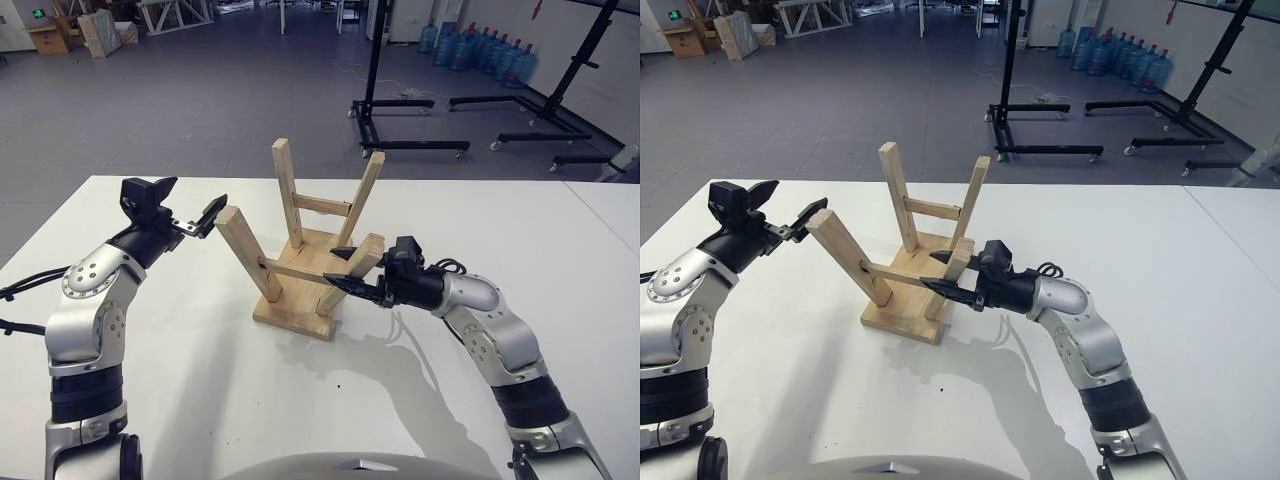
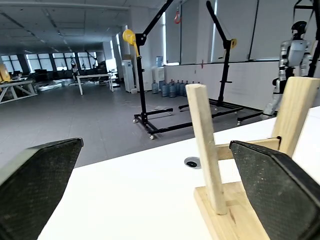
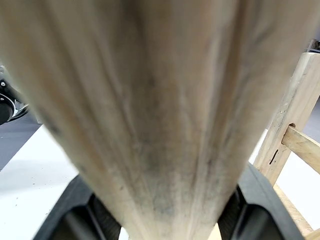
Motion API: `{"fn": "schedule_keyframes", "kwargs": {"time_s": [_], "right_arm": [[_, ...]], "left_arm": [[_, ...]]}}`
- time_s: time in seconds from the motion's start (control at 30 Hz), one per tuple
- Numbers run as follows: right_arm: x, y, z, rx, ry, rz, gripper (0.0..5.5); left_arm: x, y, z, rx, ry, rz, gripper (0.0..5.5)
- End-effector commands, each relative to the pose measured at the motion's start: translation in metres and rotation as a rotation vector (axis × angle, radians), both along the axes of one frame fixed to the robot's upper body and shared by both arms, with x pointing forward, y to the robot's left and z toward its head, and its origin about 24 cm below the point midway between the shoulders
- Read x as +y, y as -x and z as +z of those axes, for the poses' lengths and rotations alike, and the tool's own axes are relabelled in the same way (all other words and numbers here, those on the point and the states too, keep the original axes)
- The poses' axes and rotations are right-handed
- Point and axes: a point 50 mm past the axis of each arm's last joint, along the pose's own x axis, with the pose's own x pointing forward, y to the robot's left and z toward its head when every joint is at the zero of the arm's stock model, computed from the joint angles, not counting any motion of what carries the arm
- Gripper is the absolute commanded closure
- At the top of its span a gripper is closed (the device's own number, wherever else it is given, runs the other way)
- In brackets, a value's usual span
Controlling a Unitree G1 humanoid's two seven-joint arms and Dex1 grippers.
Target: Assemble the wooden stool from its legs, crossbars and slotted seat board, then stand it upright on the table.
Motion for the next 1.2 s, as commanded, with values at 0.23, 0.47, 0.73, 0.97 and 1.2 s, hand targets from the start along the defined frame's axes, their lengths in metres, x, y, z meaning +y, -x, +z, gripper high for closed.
{"fn": "schedule_keyframes", "kwargs": {"time_s": [0.23,0.47,0.73,0.97,1.2], "right_arm": [[0.028,-0.003,0.002,-0.014,0.040,0.065,3.45],[0.053,-0.009,0.006,-0.025,0.034,0.031,3.45],[0.034,-0.011,-0.008,0.076,0.059,-0.036,3.45],[0.032,-0.012,-0.015,0.124,0.063,-0.037,2.93],[0.032,-0.016,-0.016,0.134,0.069,-0.050,1.79]], "left_arm": [[-0.063,0.009,-0.017,0.055,-0.007,-0.160,0.10],[-0.083,0.018,-0.033,0.090,-0.004,-0.206,0.10],[-0.067,0.012,-0.043,0.126,-0.007,-0.141,0.10],[-0.057,0.010,-0.059,0.194,-0.044,-0.080,0.10],[-0.043,0.008,-0.077,0.247,-0.098,0.007,0.10]]}}
